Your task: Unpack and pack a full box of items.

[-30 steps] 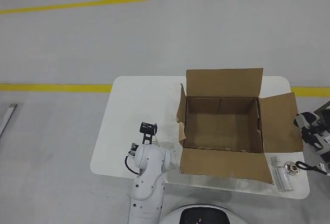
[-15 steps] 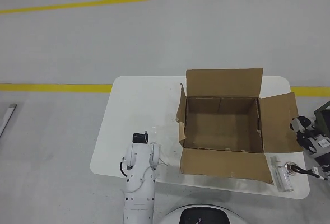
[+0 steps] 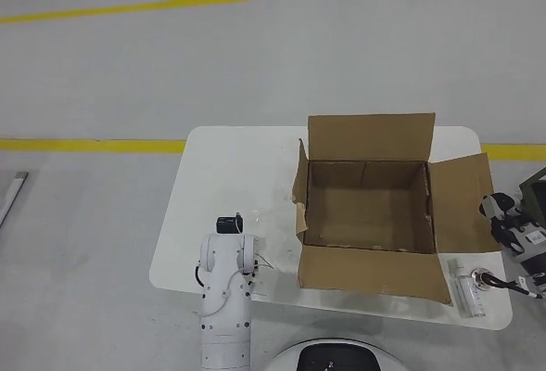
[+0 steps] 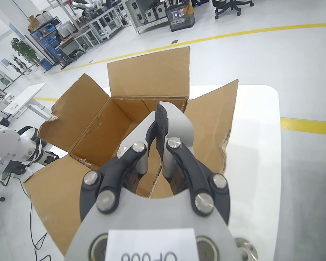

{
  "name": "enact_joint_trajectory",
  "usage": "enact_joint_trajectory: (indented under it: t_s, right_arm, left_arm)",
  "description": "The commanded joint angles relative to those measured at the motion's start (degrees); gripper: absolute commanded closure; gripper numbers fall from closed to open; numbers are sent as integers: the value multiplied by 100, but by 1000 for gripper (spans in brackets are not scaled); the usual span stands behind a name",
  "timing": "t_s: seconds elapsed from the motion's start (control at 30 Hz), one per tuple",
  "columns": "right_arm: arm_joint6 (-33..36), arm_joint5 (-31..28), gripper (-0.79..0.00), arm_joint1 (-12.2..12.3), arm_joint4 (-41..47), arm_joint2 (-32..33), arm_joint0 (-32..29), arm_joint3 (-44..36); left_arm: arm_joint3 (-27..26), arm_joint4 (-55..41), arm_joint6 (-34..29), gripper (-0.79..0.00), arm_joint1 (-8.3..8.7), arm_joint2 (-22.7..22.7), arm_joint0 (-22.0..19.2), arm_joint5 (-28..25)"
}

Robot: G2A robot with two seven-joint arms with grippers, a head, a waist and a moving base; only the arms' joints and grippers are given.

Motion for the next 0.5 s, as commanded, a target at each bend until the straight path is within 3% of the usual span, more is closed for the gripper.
enact_joint_trajectory:
  t_s: [0.0,0.47]
  right_arm:
    - [0,0,0,0,0,0,0,0]
    - [0,0,0,0,0,0,0,0]
  left_arm:
    - [56,-211,0,-785,-6,-109,-80,-85]
    - [521,-187,0,-785,-21,-478,-455,-627]
